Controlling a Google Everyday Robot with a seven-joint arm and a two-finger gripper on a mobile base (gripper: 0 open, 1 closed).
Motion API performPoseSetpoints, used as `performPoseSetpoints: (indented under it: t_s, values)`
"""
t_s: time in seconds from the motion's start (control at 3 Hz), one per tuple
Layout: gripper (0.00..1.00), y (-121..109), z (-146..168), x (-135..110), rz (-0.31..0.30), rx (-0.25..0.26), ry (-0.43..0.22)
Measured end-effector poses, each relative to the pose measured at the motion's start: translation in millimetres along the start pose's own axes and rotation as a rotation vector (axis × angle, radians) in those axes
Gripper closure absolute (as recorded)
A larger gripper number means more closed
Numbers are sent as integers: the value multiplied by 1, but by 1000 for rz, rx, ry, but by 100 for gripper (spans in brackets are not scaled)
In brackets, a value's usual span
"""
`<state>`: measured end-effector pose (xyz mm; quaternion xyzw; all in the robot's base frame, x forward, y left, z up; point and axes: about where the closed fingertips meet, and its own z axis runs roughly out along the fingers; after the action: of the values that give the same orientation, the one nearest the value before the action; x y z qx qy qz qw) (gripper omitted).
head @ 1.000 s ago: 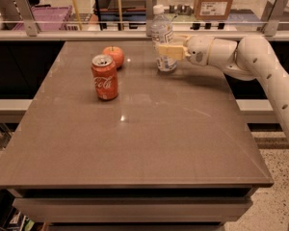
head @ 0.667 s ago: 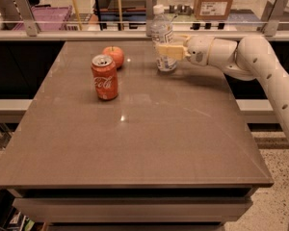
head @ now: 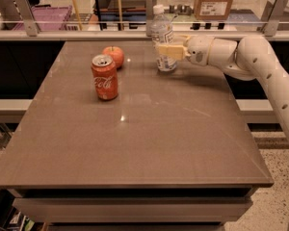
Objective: Place blue plastic bottle upright
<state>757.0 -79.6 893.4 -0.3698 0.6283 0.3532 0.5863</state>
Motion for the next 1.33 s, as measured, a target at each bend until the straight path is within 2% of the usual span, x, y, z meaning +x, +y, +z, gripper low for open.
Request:
performPoseSetpoints:
  t_s: [0.67, 1.33]
  values:
    - [100, 0, 0, 0, -1, 0, 0]
    - [100, 12, -23, -12, -49, 34, 3]
